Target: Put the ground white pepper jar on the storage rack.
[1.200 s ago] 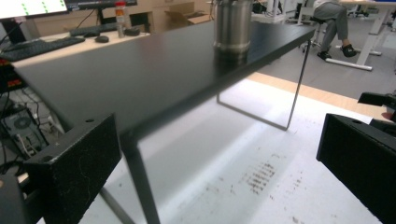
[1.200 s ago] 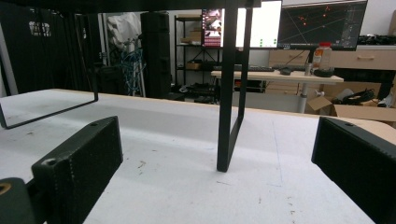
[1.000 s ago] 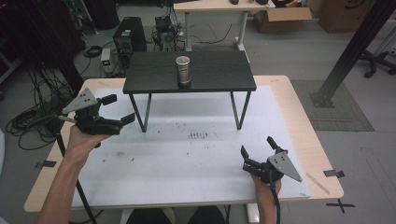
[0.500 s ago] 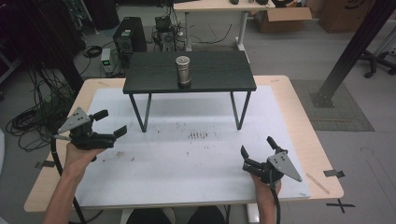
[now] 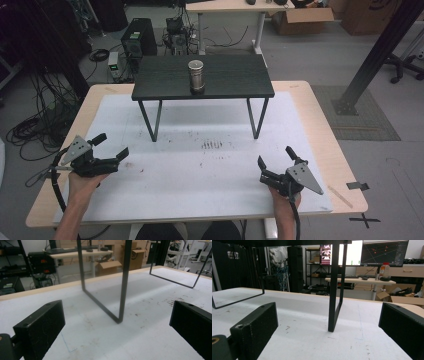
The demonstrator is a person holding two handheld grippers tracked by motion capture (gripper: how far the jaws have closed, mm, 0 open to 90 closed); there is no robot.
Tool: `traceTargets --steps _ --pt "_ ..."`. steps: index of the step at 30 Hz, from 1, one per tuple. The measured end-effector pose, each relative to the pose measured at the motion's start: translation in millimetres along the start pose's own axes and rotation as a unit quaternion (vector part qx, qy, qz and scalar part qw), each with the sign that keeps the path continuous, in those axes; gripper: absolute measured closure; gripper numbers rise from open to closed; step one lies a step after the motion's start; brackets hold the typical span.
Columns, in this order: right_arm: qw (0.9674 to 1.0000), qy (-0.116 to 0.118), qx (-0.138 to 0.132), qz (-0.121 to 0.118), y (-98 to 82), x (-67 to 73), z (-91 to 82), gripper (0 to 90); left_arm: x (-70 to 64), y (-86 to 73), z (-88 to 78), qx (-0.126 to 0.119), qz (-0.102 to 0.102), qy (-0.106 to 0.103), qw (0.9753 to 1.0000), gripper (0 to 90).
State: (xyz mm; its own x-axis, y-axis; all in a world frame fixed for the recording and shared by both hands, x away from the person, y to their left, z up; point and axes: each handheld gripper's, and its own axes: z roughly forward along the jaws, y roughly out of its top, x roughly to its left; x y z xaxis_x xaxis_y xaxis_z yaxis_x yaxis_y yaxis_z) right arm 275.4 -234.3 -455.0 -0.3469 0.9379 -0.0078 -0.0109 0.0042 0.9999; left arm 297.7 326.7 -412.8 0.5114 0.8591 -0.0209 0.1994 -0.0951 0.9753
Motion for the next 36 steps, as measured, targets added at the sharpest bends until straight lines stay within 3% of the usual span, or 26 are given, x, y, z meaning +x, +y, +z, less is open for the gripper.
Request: traceTargets --steps 5,14,19,24,30,36 --pt "1.0000 0.000 0.001 0.000 0.0 0.0 0.1 2.1 1.3 -13.1 -7.4 -0.022 -0.001 0.012 0.9997 0.4" --pt "1.0000 0.000 0.001 0.000 0.0 0.1 0.0 2.2 2.5 -29.8 -13.3 -0.052 -0.006 0.015 0.9985 0.4" --pt "1.0000 0.000 0.001 0.000 0.0 0.1 0.2 2.3 3.1 -40.7 -13.1 -0.047 -0.010 0.019 0.9987 0.4" --pt "1.0000 0.000 0.001 0.000 0.0 0.0 0.1 2.7 2.4 -43.9 -18.0 -0.075 -0.014 0.029 0.9966 0.9" --pt "1.0000 0.000 0.000 0.000 -0.1 0.1 -0.1 2.7 -2.7 -46.4 -20.9 -0.094 0.011 0.032 0.9950 1.0" --pt "1.0000 -0.001 0.000 0.000 -0.1 0.1 -0.1 2.7 -2.5 -47.0 -21.9 -0.099 0.010 0.033 0.9945 0.8"
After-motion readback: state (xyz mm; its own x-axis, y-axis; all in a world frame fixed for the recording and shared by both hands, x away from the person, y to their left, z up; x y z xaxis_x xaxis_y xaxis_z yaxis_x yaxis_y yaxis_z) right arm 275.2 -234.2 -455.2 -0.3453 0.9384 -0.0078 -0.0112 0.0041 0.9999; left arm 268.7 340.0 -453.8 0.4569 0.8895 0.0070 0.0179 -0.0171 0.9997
